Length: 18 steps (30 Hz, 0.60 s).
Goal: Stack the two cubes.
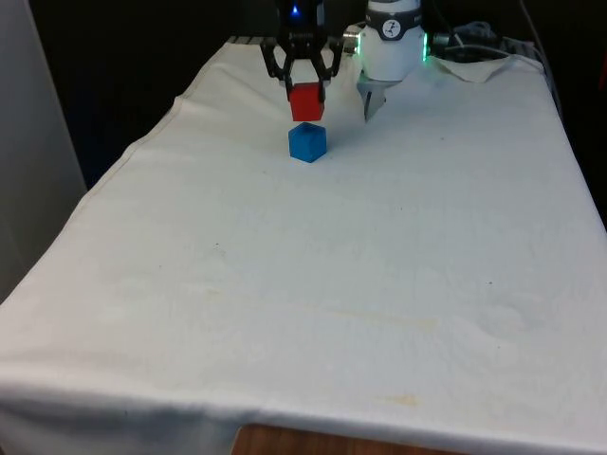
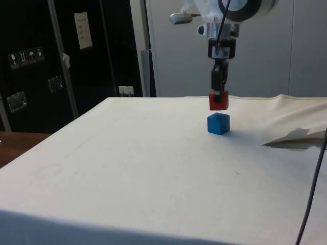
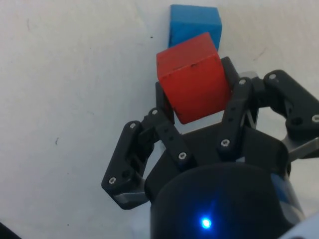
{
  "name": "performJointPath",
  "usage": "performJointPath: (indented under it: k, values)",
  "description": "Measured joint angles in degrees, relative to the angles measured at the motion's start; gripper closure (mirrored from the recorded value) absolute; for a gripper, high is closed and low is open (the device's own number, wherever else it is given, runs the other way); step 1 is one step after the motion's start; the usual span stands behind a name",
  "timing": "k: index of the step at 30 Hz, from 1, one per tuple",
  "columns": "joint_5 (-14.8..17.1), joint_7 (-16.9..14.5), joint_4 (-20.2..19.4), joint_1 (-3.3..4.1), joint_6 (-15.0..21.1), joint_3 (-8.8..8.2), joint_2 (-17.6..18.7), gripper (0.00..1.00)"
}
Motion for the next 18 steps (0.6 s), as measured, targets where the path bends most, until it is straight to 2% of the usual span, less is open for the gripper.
performJointPath:
  k: [10, 18]
  values:
    - [-1.38, 0.57, 0.57, -0.06, 1.6, -0.46, 2.41, 0.99]
    - [-1.43, 1.55, 0.0, -0.06, 4.53, -0.46, 4.18, 0.99]
